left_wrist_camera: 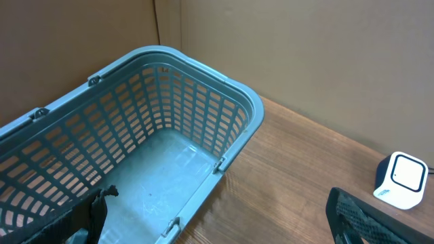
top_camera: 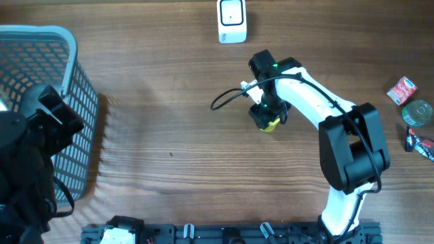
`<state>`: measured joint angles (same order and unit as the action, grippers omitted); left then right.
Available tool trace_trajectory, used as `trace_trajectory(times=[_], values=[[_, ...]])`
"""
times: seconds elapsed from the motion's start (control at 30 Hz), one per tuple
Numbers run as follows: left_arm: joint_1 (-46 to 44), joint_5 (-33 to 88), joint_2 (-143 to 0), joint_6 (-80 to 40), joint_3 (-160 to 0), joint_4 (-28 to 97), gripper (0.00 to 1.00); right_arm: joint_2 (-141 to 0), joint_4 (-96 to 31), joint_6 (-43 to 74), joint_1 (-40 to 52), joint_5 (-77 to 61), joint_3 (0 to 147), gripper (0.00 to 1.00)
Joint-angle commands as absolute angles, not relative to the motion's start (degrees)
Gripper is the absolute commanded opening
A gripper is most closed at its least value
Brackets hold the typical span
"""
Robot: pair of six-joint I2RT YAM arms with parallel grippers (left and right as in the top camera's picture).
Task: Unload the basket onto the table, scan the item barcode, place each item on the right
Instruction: 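Lift the yellow container with the right gripper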
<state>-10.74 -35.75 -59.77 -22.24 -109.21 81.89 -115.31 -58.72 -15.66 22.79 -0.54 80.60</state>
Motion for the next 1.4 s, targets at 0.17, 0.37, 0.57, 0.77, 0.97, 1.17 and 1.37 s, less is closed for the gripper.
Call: trace_trajectory(times=[0.17, 0.37, 0.57, 0.77, 0.97, 1.17, 1.37], values=[[-10.44, -36.73, -59.66, -23.2, -109.06, 81.78, 1.0, -116.49, -59.11, 30.61, 22.55, 0.1, 79.94, 0.66], [-10.44, -36.73, -59.66, -23.2, -109.06, 82.04, 1.0, -116.49, -55.24, 55.46, 22.55, -4.99, 79.94, 1.0], [-10.44, -36.75, -59.66, -23.2, -109.06, 82.15, 1.0, -114.61, -58.19, 43.48, 22.55, -0.8, 80.03, 1.0], [-10.44, -36.77, -59.66, -23.18, -109.06, 82.15, 1.0, -101.34, -64.49, 19.42, 22.55, -0.62, 80.03, 1.0], [-10.41, -37.6, -59.66, -23.2, -109.06, 82.19, 1.0, -99.04, -65.04, -15.14, 22.55, -15.2, 79.96, 1.0], [-10.41, -37.6, -59.66, -23.2, -109.06, 82.39, 1.0, -102.61, -61.71, -13.41, 22.55, -1.39, 79.96, 1.0], [-10.44, -37.6, -59.66, -23.18, -109.06, 82.61, 1.0, -109.51, -60.64, -11.79, 22.55, -1.28, 79.75, 0.88]])
